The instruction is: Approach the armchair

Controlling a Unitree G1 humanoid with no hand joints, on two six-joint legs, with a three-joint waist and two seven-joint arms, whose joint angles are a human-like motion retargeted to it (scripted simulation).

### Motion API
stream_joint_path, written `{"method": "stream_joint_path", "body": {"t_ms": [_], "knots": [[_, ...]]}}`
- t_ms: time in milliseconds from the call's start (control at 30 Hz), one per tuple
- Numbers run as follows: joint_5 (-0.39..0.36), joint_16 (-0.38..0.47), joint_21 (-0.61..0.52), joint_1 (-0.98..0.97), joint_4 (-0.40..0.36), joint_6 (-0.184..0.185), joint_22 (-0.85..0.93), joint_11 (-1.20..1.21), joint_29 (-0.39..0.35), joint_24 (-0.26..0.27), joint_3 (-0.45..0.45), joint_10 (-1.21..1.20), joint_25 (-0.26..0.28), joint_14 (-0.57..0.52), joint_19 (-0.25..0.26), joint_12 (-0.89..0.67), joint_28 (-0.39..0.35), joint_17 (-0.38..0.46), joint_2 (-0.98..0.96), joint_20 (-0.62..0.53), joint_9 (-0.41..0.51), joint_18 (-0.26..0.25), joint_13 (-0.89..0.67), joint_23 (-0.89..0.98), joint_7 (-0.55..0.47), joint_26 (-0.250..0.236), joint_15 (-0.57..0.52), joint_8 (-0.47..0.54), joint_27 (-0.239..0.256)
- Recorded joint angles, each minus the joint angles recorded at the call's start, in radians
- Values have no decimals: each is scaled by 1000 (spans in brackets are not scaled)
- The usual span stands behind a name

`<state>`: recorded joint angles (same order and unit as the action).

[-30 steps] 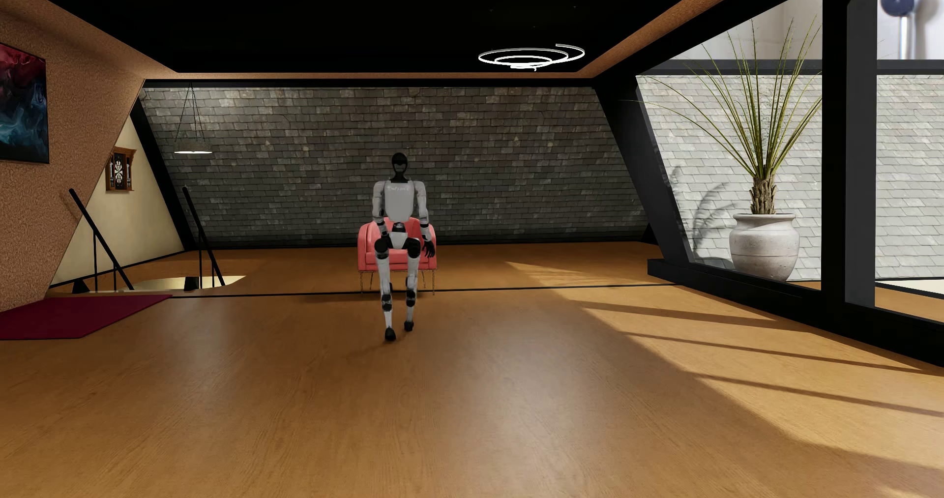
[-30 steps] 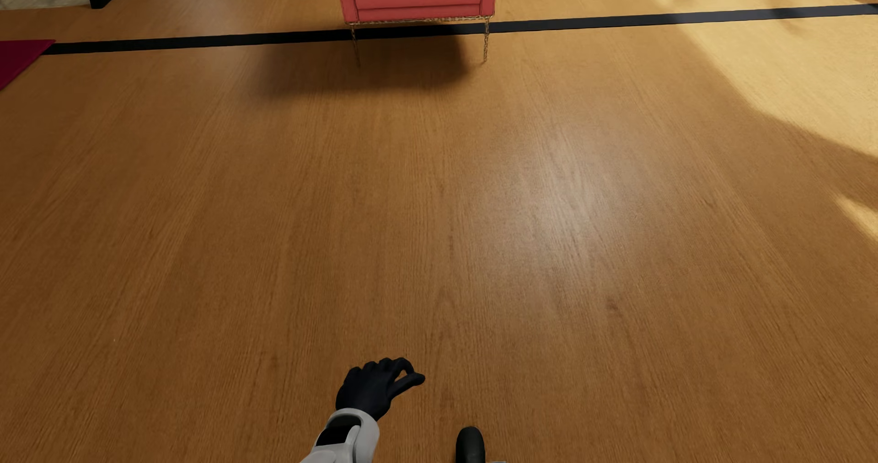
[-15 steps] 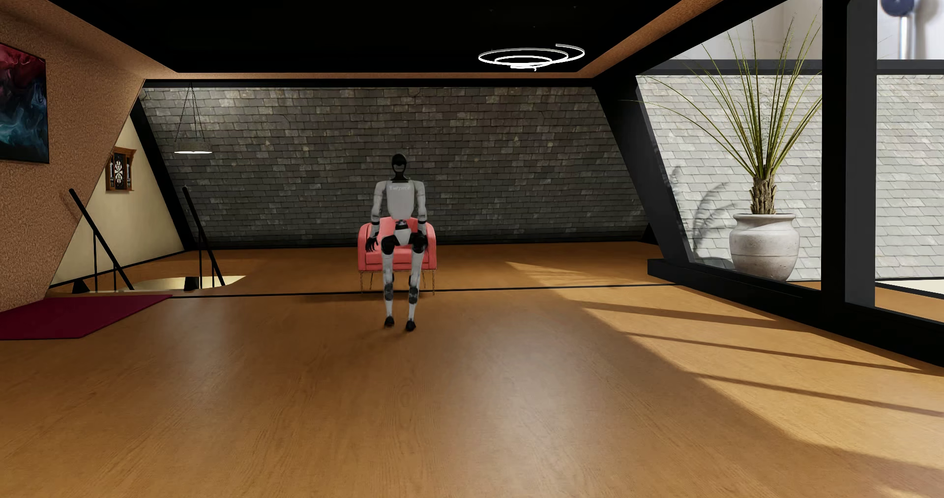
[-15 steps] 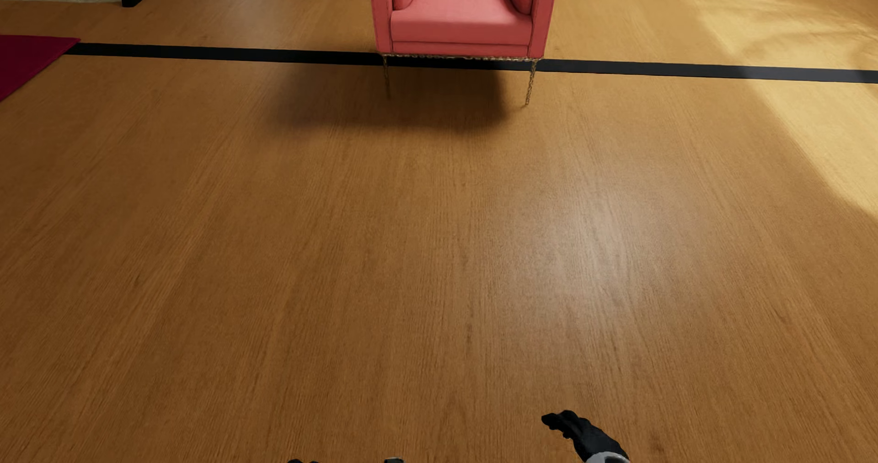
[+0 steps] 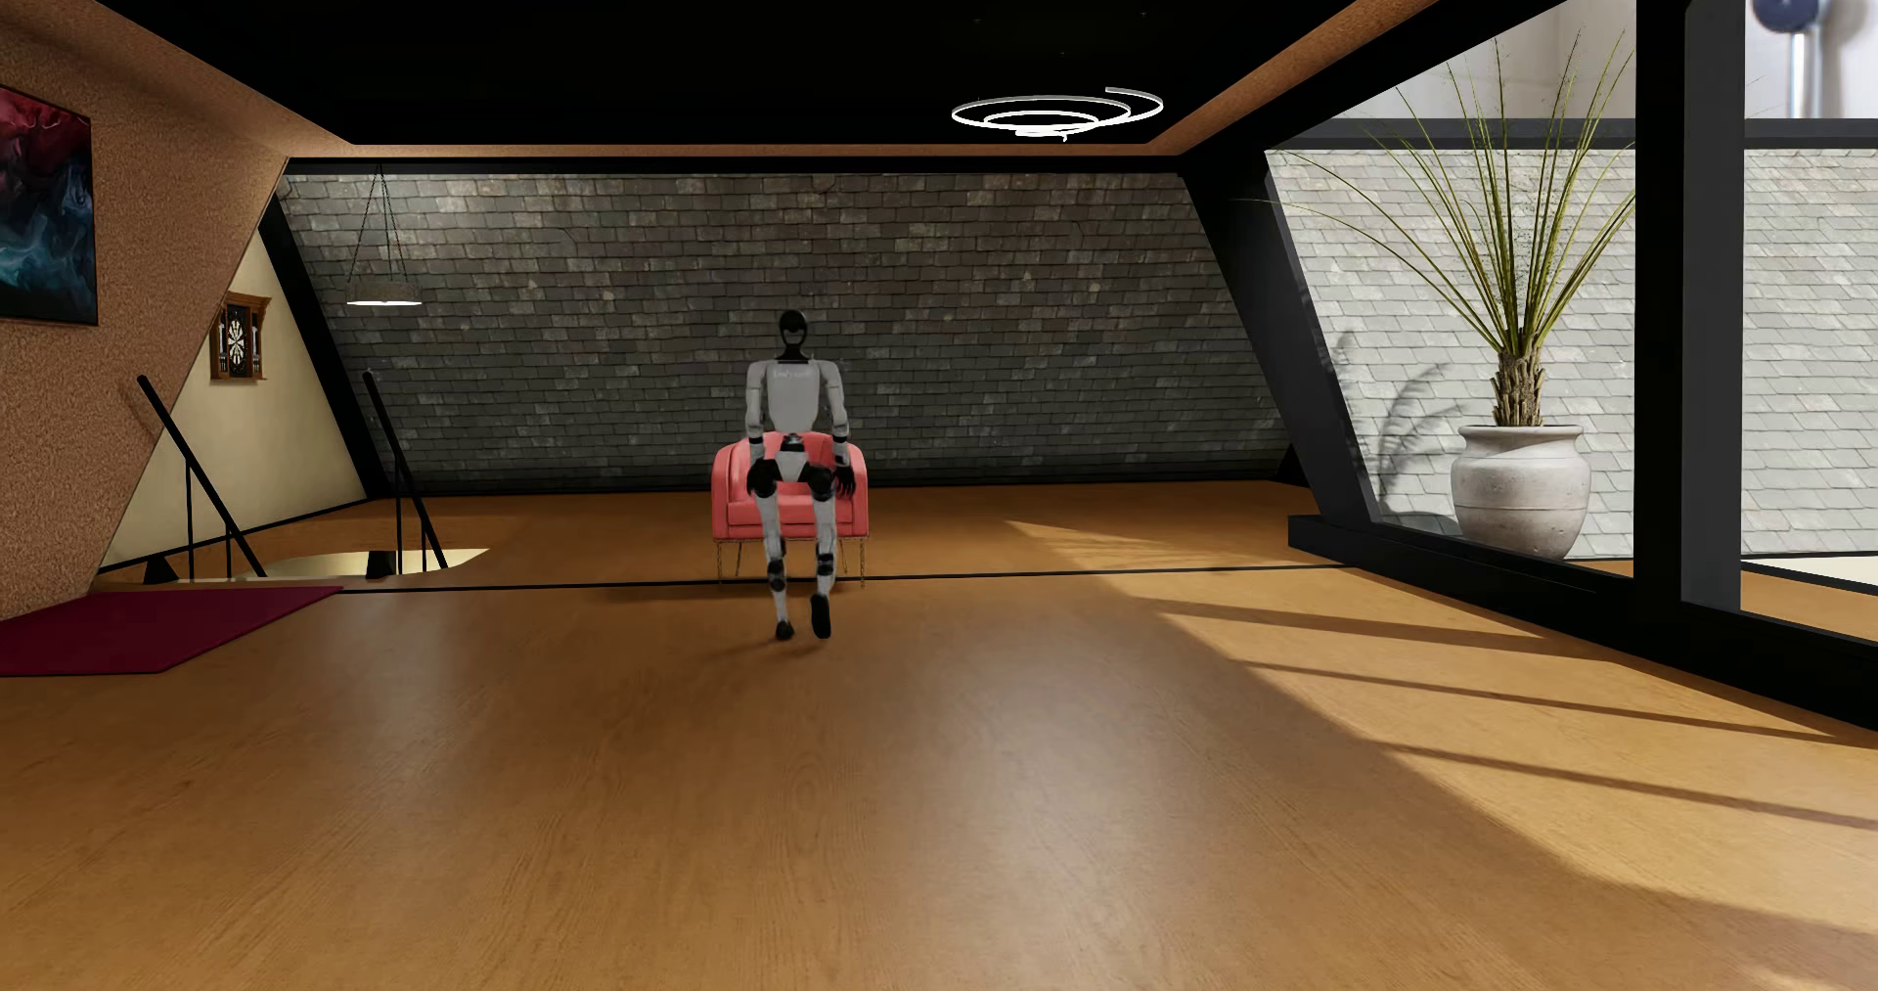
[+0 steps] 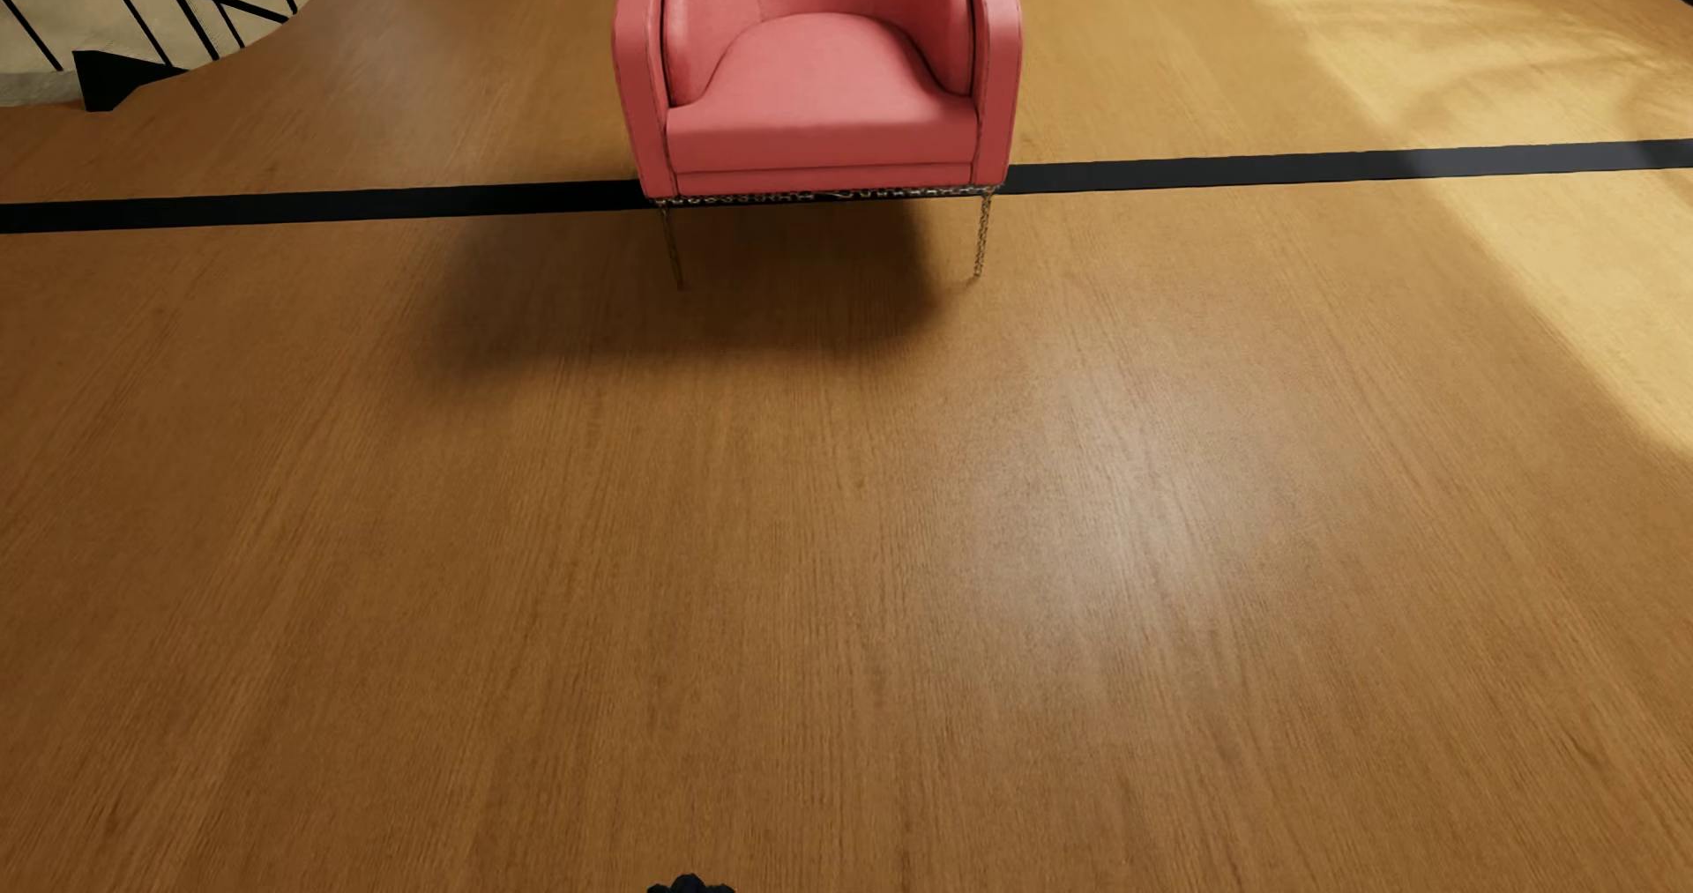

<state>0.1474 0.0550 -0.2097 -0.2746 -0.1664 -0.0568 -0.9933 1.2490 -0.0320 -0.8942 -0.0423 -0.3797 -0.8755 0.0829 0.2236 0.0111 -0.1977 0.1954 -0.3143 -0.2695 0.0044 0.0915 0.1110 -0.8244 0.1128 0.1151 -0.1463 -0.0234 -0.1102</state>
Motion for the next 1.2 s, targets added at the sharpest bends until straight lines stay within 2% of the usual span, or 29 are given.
{"method": "stream_joint_path", "body": {"t_ms": [67, 100, 167, 200, 267, 300, 333, 367, 433, 467, 500, 533, 567, 600, 633, 667, 700, 733, 800, 833, 867, 900, 967, 1000, 1033, 1067, 1100, 1133, 1200], "knots": [[49, 0, 78, 64, -39, -17, 6, -63, -76, -12, 25, -20, 55, 61, -119, -88, -2, -16, -112, -19, 9, 2, 56, 39, -30, -11, 186, -25, -35], [39, 1, 111, 99, -51, -20, 11, -161, -98, -15, 39, -19, 84, 81, -136, -130, -1, -30, -151, -27, 11, 4, 76, 47, -53, -16, 256, -27, -47], [-8, -1, 132, 168, -62, -19, 39, -438, -98, -3, 62, 0, 99, 105, -154, -195, -6, -42, -205, -30, 11, 5, 93, 46, -92, -27, 285, -12, -59], [-22, -3, 124, 204, -64, -17, 64, -601, -85, 12, 68, 24, 88, 109, -156, -214, -15, -44, -218, -30, 10, 4, 93, 42, -108, -36, 245, -29, -60], [-43, -6, 115, 279, -71, -11, 117, -938, -54, 46, 76, 86, 67, 109, -123, -228, -34, -48, -215, -48, 5, 4, 90, 43, -138, -66, 182, -99, -56], [-52, -8, 123, 315, -78, -8, 135, -1046, -44, 60, 80, 102, 64, 115, -95, -226, -38, -50, -223, -69, 3, 5, 94, 50, -154, -83, 194, -131, -53], [-60, -9, 135, 348, -84, -5, 142, -1079, -42, 66, 85, 104, 65, 126, -34, -221, -38, -54, -234, -93, 0, 6, 100, 58, -170, -94, 217, -133, -52], [-74, -8, 147, 380, -84, 0, 137, -1068, -45, 63, 91, 98, 64, 128, -46, -210, -40, -63, -230, -116, -4, 2, 106, 63, -187, -97, 189, -105, -54], [-111, -9, 166, 458, -63, 19, 94, -958, -58, 52, 102, 62, 61, 104, -197, -166, -56, -91, -214, -132, -11, -23, 117, 56, -212, -65, 67, -68, -63], [-126, -15, 173, 478, -46, 35, 57, -911, -64, 53, 105, 18, 56, 57, -233, -136, -64, -104, -192, -122, -16, -55, 118, 42, -226, -28, 46, -78, -68], [-145, -19, 182, 472, -24, 54, 11, -880, -68, 57, 107, -52, 51, -8, -265, -106, -58, -116, -170, -110, -22, -132, 114, 21, -246, 14, 70, -95, -75], [-162, -10, 198, 431, -8, 72, -36, -864, -69, 49, 110, -177, 49, -107, -291, -87, -15, -130, -139, -121, -25, -238, 107, 4, -272, 36, 106, -120, -82], [-175, 16, 217, 367, 1, 87, -64, -858, -63, 17, 115, -334, 51, -209, -307, -74, 57, -147, -108, -157, -26, -335, 89, -5, -286, 34, 139, -150, -92], [-181, 62, 229, 279, 22, 97, -72, -849, -63, -30, 129, -503, 55, -314, -312, -72, 134, -166, -81, -211, -25, -339, 77, -2, -230, 4, 173, -187, -89], [-187, 115, 226, 182, 57, 107, -55, -845, -68, -67, 138, -655, 55, -354, -310, -72, 188, -177, -49, -253, -22, -339, 63, 7, -205, -35, 207, -220, -77], [-198, 163, 209, 88, 84, 119, -20, -842, -89, -73, 140, -772, 46, -289, -304, -62, 209, -177, -14, -261, -19, -339, 58, 1, -222, -60, 240, -244, -38], [-213, 200, 184, -1, 129, 130, 20, -837, -100, -45, 137, -846, 29, -219, -298, -44, 202, -171, 21, -232, -14, -341, 38, -5, -224, -62, 274, -260, -13], [-232, 228, 164, -79, 185, 141, 61, -831, -104, 5, 127, -868, 10, -157, -297, -16, 172, -163, 57, -172, -10, -339, 3, -23, -229, -50, 304, -262, 2], [-270, 217, 142, -195, 290, 157, 112, -830, -109, 116, 95, -766, -12, 15, -295, 33, 65, -156, 130, -29, -3, -216, -55, -45, -176, 23, 349, -242, 14], [-286, 201, 134, -231, 329, 162, 134, -839, -111, 164, 78, -647, -14, 57, -290, 52, 11, -152, 168, 41, -1, -181, -83, -46, -139, 57, 364, -226, 12], [-297, 181, 126, -253, 349, 164, 150, -858, -114, 197, 61, -498, -15, 58, -287, 65, -30, -146, 205, 91, -3, -142, -109, -42, -105, 81, 371, -208, 12], [-305, 164, 117, -265, 352, 164, 156, -879, -116, 211, 46, -330, -13, 14, -283, 71, -48, -140, 239, 111, -5, -133, -130, -34, -83, 93, 375, -192, 16], [-314, 144, 101, -265, 322, 161, 151, -934, -121, 188, 21, 2, 4, -96, -271, 78, -22, -127, 309, 92, -10, -123, -156, -7, -87, 84, 379, -158, 33], [-319, 137, 91, -254, 313, 159, 148, -953, -123, 164, 14, 137, 14, -88, -265, 84, -8, -124, 344, 76, -11, -162, -164, 5, -85, 72, 385, -141, 42], [-322, 127, 79, -255, 301, 157, 146, -961, -124, 139, 7, 190, 20, -81, -260, 94, -7, -121, 376, 66, -10, -182, -168, 14, -105, 67, 392, -122, 46], [-319, 107, 69, -247, 286, 154, 142, -966, -125, 121, 1, 188, 24, -141, -256, 106, -18, -118, 408, 67, -10, -154, -169, 20, -132, 72, 395, -100, 45], [-313, 83, 62, -236, 279, 150, 132, -963, -126, 108, -3, 157, 27, -218, -255, 118, -34, -117, 438, 75, -12, -126, -163, 22, -136, 88, 393, -78, 41], [-300, 57, 64, -213, 278, 141, 111, -948, -130, 97, -6, 135, 32, -265, -250, 126, -47, -117, 465, 84, -15, -138, -150, 19, -125, 113, 371, -60, 31], [-255, 12, 87, -161, 263, 111, 49, -888, -136, 65, -9, 124, 44, -247, -254, 121, -54, -126, 476, 90, -26, -155, -107, -9, -84, 175, 272, -42, -9]]}}
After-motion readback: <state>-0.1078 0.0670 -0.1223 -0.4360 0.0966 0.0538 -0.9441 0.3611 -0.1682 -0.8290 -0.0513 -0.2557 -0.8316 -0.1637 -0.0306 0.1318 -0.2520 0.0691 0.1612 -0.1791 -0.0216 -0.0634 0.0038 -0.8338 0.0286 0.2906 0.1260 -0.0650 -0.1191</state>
